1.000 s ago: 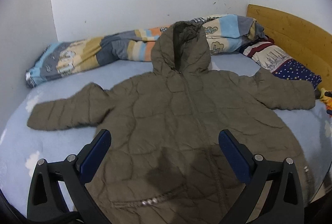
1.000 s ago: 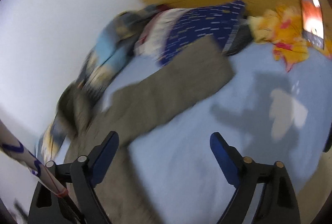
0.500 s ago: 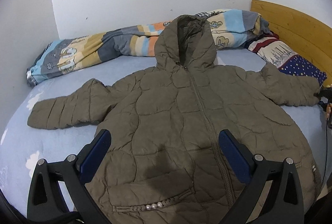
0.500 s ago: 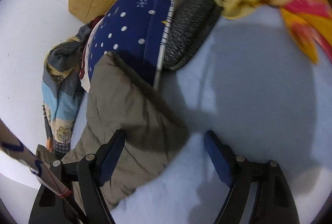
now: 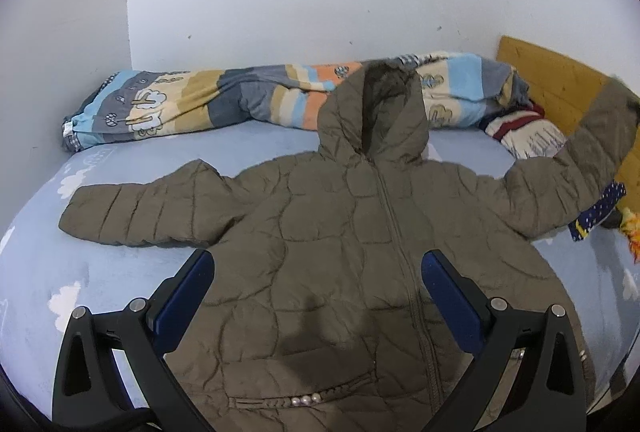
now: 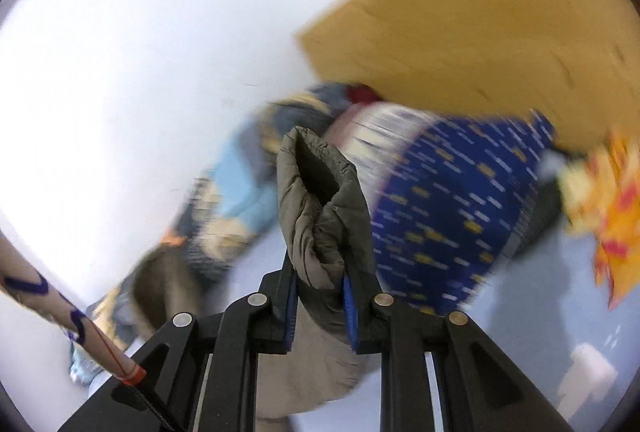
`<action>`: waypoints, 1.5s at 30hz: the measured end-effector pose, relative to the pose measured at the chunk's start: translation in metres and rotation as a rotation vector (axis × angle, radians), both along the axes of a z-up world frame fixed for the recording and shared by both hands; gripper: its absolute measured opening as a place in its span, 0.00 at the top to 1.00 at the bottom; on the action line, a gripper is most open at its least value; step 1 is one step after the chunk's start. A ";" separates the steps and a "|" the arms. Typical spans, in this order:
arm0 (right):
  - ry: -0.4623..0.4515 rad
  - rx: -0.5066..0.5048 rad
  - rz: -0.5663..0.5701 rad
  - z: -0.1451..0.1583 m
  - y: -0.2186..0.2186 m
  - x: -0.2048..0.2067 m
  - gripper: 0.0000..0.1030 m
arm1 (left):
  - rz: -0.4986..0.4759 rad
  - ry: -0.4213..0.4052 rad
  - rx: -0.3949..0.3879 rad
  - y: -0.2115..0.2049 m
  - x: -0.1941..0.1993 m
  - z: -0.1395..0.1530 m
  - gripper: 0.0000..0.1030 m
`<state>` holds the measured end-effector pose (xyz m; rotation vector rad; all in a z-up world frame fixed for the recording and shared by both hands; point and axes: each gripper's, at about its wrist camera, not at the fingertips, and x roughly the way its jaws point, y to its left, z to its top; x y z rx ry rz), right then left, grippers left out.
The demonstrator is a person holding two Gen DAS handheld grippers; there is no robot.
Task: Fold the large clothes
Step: 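Grasp the jacket sleeve cuff with the right gripper and lift it, then fold the held sleeve across the jacket body toward the other sleeve, release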
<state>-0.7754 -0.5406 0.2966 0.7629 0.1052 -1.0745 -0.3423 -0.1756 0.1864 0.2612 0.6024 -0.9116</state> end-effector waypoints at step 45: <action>0.081 0.258 0.820 -0.157 0.124 0.373 0.28 | 0.074 0.037 0.139 -0.040 0.049 -0.041 0.00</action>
